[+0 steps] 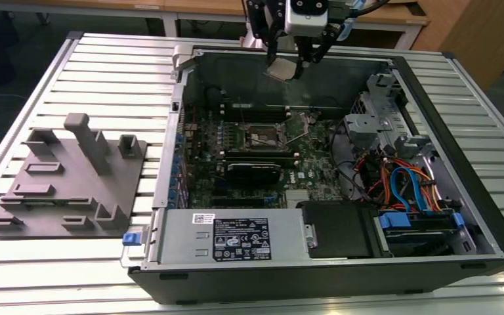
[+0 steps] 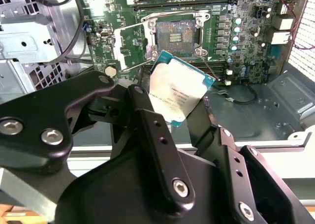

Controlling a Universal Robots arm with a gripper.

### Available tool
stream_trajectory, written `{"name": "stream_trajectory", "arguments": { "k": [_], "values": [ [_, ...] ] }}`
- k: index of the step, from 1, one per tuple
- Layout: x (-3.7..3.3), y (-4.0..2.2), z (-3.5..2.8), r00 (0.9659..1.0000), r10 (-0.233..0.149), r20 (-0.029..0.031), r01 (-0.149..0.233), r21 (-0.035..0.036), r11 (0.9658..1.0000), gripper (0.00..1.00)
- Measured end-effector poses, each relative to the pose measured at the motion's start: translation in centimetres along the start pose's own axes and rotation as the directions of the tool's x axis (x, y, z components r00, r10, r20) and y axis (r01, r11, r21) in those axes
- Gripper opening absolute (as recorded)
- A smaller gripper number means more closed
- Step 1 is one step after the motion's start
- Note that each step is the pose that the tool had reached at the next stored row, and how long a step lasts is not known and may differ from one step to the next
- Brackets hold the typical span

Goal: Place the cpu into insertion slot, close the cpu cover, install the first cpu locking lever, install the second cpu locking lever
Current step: 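Place the cpu into insertion slot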

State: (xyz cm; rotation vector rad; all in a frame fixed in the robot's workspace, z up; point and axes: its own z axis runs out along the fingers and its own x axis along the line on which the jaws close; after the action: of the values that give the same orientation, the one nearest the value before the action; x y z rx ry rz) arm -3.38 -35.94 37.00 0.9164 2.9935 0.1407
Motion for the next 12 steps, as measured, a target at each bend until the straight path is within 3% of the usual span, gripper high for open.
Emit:
{"name": "stream_trajectory", "arguments": {
  "k": [5, 9, 12],
  "values": [
    [0.00, 0.00, 0.00, 0.9990, 0.045, 0.0041, -0.045, -0.0008, 0.9990, 0.54],
    [0.00, 0.00, 0.02, 0.9935, 0.113, 0.0100, -0.113, -0.0026, 0.9936, 0.54],
    [0.00, 0.00, 0.02, 0.9931, 0.117, 0.0103, -0.117, -0.0026, 0.9932, 0.54]
  ]
}}
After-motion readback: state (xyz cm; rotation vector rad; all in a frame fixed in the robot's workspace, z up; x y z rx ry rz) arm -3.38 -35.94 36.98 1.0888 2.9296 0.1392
